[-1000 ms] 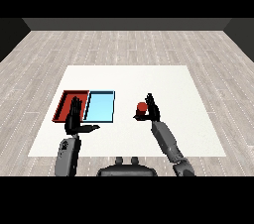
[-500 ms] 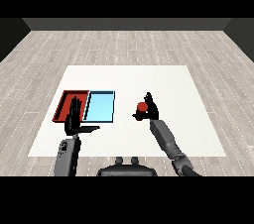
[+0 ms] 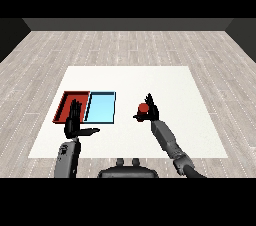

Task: Pick the red can and put it in the red box

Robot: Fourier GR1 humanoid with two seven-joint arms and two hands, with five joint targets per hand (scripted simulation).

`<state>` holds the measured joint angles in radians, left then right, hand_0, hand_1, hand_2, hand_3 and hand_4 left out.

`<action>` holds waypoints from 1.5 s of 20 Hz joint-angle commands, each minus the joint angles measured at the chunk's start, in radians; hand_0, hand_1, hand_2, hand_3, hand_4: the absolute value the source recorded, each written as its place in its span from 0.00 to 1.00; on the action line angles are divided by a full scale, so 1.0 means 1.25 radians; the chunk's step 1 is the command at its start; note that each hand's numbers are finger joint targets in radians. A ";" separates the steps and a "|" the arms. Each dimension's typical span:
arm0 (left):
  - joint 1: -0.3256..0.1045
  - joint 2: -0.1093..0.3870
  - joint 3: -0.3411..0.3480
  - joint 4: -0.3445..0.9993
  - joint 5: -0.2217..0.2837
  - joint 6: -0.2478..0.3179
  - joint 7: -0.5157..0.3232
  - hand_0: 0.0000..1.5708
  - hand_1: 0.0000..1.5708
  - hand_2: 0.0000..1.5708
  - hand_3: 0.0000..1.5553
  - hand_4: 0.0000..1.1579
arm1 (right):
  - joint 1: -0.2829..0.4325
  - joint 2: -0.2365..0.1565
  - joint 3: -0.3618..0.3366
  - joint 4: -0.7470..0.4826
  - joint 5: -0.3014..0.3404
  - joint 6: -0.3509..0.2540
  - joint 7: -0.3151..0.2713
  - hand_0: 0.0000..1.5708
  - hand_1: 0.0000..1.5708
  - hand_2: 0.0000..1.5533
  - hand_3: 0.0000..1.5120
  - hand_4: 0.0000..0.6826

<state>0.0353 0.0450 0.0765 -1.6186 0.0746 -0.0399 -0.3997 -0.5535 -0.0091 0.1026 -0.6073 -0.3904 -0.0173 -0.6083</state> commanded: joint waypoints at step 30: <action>0.005 0.007 -0.041 0.016 -0.044 -0.009 0.024 0.00 0.00 0.00 0.00 0.00 | 0.061 -0.011 0.072 -0.306 0.118 -0.197 0.115 0.91 0.91 0.92 0.93 0.95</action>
<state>0.0031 0.0479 0.0506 -1.5848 0.0445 -0.0420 -0.3703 -0.5052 -0.0096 0.1922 -0.8756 -0.2600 -0.2590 -0.4991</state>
